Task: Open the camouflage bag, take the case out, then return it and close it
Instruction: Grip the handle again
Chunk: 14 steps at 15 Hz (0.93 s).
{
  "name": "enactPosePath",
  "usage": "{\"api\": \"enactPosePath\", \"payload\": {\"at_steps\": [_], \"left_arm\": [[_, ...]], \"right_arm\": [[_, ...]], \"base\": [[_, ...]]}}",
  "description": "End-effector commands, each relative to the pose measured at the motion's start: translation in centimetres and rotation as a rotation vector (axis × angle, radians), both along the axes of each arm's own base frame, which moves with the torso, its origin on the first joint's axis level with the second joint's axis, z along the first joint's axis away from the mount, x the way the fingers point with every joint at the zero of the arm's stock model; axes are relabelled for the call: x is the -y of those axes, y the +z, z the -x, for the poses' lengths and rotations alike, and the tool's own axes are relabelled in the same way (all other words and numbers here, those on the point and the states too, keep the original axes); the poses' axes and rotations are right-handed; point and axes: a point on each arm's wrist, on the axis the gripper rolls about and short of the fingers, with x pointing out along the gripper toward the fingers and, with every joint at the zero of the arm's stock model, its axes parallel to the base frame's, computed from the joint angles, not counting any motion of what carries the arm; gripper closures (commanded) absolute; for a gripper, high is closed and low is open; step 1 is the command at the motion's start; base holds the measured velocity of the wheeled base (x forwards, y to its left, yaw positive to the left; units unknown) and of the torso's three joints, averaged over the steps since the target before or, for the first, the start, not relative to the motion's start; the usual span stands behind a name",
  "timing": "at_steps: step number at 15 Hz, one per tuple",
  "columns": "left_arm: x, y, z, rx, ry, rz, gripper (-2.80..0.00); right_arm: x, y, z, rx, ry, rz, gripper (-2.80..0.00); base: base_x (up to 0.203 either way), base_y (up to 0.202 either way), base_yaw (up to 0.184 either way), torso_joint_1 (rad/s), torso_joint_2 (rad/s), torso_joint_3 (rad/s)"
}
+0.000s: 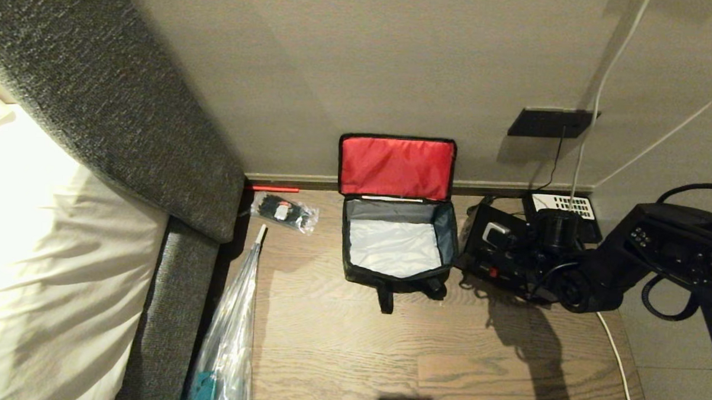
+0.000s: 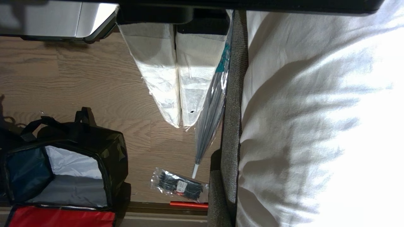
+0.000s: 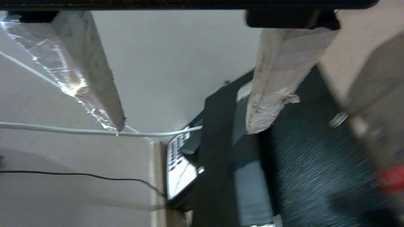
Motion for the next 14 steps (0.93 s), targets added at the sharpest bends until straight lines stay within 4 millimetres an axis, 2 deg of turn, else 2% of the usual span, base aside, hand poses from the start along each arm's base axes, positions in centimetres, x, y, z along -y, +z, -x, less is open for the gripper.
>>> {"api": "enactPosePath", "payload": {"at_steps": [1,3,7,10,14], "left_arm": [[0.0,0.0,0.0,0.0,0.0,0.0,0.0],[0.0,0.0,0.0,0.0,0.0,0.0,0.0],[0.0,0.0,0.0,0.0,0.0,0.0,0.0],[0.0,0.0,0.0,0.0,0.0,0.0,0.0],[0.0,0.0,0.0,0.0,0.0,0.0,0.0]], "right_arm": [[0.4,-2.2,-0.9,0.029,-0.034,0.015,-2.8],[0.4,-2.3,-0.8,0.063,-0.086,0.027,-2.8],[0.2,-3.9,-0.6,0.109,-0.197,0.054,-2.8],[0.2,-4.8,-0.7,0.185,-0.23,0.04,-2.8],[0.1,-6.8,-0.7,0.175,-0.235,0.02,-2.8]], "base": [[0.0,0.0,0.0,0.0,0.0,0.0],[0.0,0.0,0.0,0.0,0.0,0.0],[0.0,0.0,0.0,0.0,0.0,0.0],[0.0,0.0,0.0,0.0,0.0,0.0],[0.0,0.0,0.0,0.0,0.0,0.0]]}}
